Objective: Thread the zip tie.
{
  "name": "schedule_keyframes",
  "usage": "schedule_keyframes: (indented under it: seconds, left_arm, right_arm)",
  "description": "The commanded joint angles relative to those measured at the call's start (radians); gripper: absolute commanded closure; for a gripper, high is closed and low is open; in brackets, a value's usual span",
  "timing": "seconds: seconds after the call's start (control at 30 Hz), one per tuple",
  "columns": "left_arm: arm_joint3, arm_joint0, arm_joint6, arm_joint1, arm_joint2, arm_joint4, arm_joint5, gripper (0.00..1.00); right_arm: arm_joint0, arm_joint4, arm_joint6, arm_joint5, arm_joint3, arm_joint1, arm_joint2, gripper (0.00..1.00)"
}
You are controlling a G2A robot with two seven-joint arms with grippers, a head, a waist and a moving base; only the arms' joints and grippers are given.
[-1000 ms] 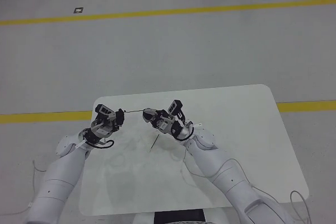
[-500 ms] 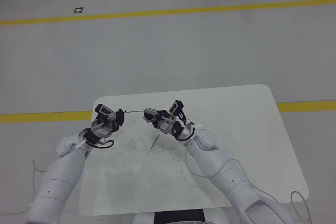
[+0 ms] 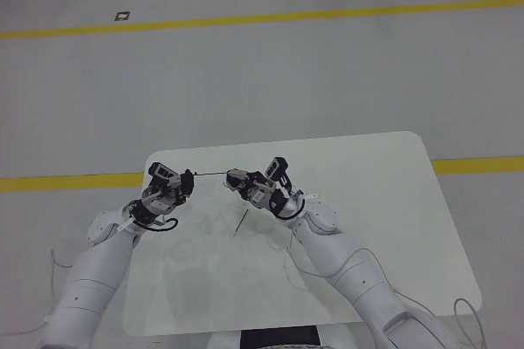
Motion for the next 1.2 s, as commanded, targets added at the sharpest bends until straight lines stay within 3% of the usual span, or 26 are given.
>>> schedule_keyframes:
  seconds: [0.0,0.77,0.8,0.83,1.17]
  left_arm:
    - [0.0,0.0,0.0,0.0,0.0,0.0,0.0,1.0]
    - [0.0,0.0,0.0,0.0,0.0,0.0,0.0,1.0]
    - [0.0,0.0,0.0,0.0,0.0,0.0,0.0,1.0]
    - [0.0,0.0,0.0,0.0,0.0,0.0,0.0,1.0]
    - [0.0,0.0,0.0,0.0,0.0,0.0,0.0,1.0]
  right_arm:
    - [-0.002,0.001,-0.001,-0.001,-0.001,0.001,0.001,1.0]
    - [-0.022,0.0,-0.028,-0.016,-0.017,0.014,0.03,1.0]
    - [-0.023,-0.003,-0.029,-0.019,-0.021,0.015,0.032,0.74]
    - [-0.023,-0.012,-0.03,-0.027,-0.026,0.016,0.033,0.0]
    - [-0.023,-0.012,-0.03,-0.027,-0.026,0.016,0.033,0.0]
